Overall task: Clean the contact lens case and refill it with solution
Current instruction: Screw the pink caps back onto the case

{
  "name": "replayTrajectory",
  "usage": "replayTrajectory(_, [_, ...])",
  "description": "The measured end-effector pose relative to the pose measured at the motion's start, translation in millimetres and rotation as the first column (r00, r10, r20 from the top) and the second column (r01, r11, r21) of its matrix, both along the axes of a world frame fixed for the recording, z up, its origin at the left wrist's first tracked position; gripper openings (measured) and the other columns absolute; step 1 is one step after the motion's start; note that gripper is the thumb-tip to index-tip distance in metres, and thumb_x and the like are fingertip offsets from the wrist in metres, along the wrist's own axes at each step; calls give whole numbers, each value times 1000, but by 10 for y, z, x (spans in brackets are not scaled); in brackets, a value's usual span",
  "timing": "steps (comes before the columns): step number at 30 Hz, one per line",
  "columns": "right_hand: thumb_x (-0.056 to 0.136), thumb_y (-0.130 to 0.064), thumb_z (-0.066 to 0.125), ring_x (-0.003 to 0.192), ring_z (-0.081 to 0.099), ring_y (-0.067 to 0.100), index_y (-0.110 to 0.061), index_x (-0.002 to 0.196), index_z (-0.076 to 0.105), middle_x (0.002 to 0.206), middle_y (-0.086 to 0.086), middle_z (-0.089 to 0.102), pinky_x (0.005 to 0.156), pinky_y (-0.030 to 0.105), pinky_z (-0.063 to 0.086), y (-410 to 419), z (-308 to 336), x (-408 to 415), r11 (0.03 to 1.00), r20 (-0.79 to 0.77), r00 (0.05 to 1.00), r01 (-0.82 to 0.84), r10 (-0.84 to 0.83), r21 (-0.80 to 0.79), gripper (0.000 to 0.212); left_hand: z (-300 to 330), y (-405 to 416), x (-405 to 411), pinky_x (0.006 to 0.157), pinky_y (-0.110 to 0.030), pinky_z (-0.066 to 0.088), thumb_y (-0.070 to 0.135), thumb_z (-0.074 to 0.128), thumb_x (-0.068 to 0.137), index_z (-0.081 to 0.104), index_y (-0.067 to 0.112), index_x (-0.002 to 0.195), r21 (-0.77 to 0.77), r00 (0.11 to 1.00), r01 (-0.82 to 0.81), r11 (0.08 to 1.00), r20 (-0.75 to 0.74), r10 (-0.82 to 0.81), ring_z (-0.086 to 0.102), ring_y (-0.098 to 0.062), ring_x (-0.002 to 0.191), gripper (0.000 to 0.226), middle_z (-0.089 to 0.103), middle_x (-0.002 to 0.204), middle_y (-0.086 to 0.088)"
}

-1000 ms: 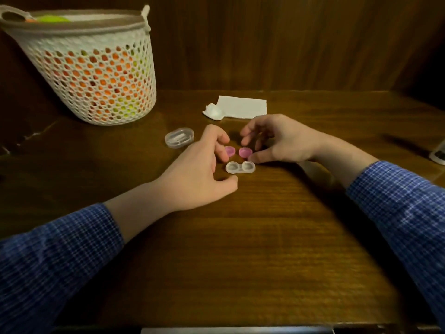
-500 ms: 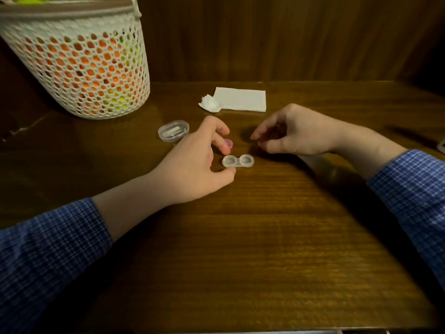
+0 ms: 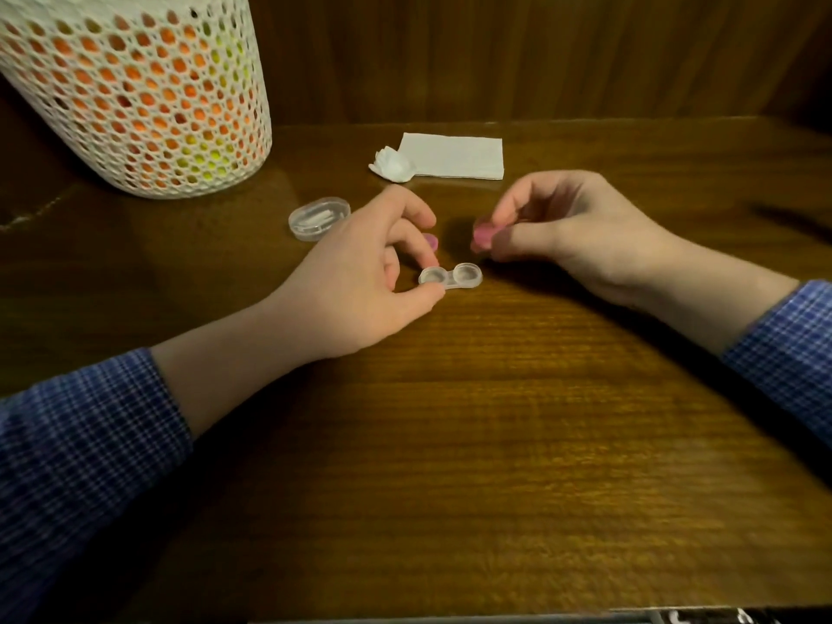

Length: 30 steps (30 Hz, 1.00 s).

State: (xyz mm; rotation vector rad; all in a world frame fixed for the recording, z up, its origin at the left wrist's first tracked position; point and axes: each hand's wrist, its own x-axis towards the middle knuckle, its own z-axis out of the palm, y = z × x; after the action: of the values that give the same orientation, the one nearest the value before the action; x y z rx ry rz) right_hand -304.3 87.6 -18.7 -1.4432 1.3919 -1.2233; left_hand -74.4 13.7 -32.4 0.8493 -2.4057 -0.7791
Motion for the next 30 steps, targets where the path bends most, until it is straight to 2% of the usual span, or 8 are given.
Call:
replayTrajectory(3, [82, -5, 81, 98, 76, 20, -7, 90, 74, 98, 6, 80, 88, 29, 61, 65, -19, 66, 997, -179, 983, -49, 37, -62, 10, 4, -6, 4, 52, -26, 55, 25, 84, 84, 53, 30, 126, 7, 1000, -7, 1000, 0, 7, 64, -19, 62, 52, 71, 97, 17])
replayTrajectory(6, [81, -9, 82, 100, 75, 17, -4, 92, 75, 101, 6, 79, 93, 31, 59, 93, -5, 108, 993, -275, 959, -93, 72, -67, 14, 11, -8, 8, 52, -21, 54, 26, 85, 83, 54, 28, 128, 13, 1000, -10, 1000, -1, 10, 65, -19, 61, 54, 72, 98, 17])
replayTrajectory(11, [82, -9, 82, 101, 74, 16, -1, 94, 75, 102, 7, 79, 94, 35, 59, 105, 0, 122, 992, -321, 944, -107, 81, -62, 16, 26, -4, 6, 52, -20, 53, 26, 85, 83, 55, 29, 125, 14, 1000, -7, 1000, 3, 7, 65, -17, 60, 52, 73, 96, 16])
replayTrajectory(16, [81, -11, 83, 99, 74, 11, -3, 93, 76, 100, 2, 79, 93, 28, 58, 103, -4, 120, 993, -369, 926, -106, 78, -55, 15, 33, 3, 5, 52, -21, 55, 25, 86, 83, 54, 31, 122, 11, 1000, -4, 1000, -7, 4, 66, -20, 61, 51, 73, 94, 17])
replayTrajectory(20, [81, -15, 83, 99, 74, 9, -7, 91, 78, 99, 1, 79, 94, 27, 58, 91, -20, 121, 993, -405, 912, -100, 66, -64, 14, 34, 10, 7, 53, -31, 57, 24, 86, 83, 55, 30, 123, 10, 1000, 1, 1000, -8, -1, 67, -23, 62, 51, 73, 94, 16])
replayTrajectory(23, [81, -15, 84, 98, 73, 7, -7, 91, 78, 99, 0, 79, 93, 25, 57, 87, -23, 115, 993, -414, 908, -102, 66, -64, 14, 42, 11, 5, 53, -31, 58, 24, 86, 83, 55, 30, 124, 10, 1000, -3, 1000, -4, 3, 67, -23, 63, 51, 74, 94, 15])
replayTrajectory(30, [82, -15, 82, 95, 73, 12, -13, 97, 78, 99, -2, 79, 90, 25, 58, 97, -18, 132, 991, -427, 901, -116, 75, -73, 16, 32, 7, 5, 54, -30, 58, 24, 86, 83, 56, 26, 127, 7, 1000, -2, 1000, -8, 2, 66, -22, 61, 53, 74, 95, 15])
